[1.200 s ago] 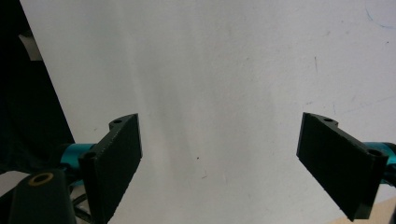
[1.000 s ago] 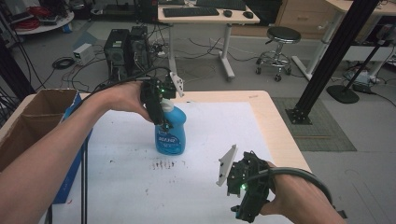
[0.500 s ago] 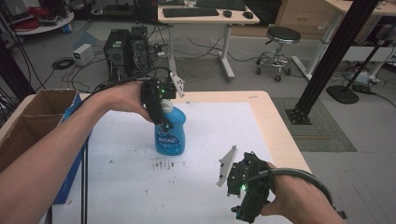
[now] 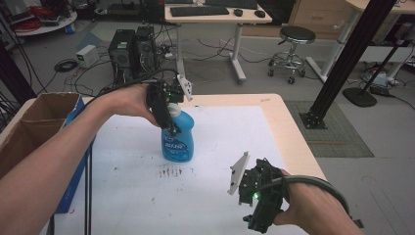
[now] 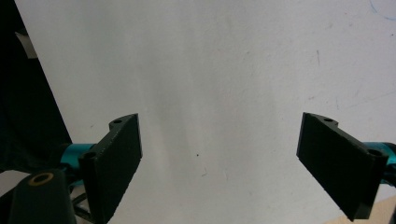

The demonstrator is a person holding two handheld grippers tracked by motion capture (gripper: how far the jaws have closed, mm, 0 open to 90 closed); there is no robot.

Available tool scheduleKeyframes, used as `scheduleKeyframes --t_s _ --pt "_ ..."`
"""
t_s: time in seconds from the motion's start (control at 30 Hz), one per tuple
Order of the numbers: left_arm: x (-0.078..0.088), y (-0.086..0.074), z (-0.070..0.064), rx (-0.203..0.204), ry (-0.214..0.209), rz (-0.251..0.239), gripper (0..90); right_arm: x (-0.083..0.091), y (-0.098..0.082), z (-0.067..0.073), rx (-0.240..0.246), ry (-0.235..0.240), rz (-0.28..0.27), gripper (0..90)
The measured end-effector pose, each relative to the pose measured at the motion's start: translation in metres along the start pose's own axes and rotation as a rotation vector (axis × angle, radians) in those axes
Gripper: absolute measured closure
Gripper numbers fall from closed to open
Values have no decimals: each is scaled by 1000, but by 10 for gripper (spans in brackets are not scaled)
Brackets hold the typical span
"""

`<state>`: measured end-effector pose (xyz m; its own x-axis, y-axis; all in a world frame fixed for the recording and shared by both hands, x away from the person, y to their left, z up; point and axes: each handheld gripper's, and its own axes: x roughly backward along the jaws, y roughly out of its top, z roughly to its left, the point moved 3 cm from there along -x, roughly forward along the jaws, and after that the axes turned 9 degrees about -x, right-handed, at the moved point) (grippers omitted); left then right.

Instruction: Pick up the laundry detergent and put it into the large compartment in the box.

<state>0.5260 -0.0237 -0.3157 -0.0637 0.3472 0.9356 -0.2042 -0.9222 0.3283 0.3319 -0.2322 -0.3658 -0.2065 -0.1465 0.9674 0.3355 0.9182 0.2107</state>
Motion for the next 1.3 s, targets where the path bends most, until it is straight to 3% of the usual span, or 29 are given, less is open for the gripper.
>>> scheduleKeyframes --t_s 0.2,0.9,1.3 --pt "0 0 -1 -9 2 4 370 -1 0 -1 0 -2 2 133" --pt "1 5 -2 37 26 28 378 0 -2 -1 -3 -6 4 133" --pt "21 9 -10 93 23 26 379 2 -1 1 3 -9 -5 133"
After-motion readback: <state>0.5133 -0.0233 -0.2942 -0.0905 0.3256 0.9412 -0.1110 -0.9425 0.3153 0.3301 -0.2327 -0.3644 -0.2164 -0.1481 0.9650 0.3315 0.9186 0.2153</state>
